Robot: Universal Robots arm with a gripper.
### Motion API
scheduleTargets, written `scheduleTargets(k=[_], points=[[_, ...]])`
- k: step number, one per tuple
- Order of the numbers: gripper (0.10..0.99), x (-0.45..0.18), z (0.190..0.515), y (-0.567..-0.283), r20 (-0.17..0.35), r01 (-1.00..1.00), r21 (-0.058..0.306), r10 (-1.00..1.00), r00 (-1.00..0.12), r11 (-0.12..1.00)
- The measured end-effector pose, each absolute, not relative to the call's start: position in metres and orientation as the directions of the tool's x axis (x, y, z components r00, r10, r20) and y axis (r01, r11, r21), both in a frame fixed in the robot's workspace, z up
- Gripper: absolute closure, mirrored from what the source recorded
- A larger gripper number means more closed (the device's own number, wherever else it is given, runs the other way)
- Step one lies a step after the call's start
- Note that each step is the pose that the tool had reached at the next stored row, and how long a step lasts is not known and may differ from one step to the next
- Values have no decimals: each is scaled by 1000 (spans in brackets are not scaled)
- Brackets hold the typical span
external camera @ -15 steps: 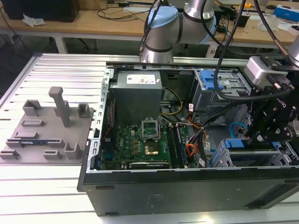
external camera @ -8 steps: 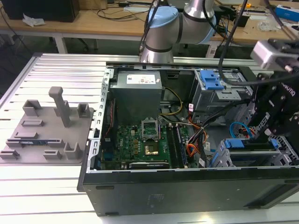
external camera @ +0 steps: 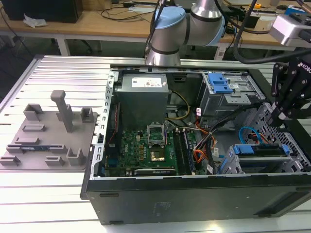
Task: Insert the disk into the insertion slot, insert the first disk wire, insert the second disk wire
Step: 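Insert the second disk wire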
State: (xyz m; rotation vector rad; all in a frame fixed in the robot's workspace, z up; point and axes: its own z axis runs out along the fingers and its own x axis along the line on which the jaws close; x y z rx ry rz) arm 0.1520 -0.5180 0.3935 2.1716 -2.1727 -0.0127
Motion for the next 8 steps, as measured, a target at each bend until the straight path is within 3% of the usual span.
scheduleTargets(k=[1,8], points=[[980,152,394,-518,43,-998,55,-999,1,2],[980,152,393,-517,43,-998,55,-999,1,2]])
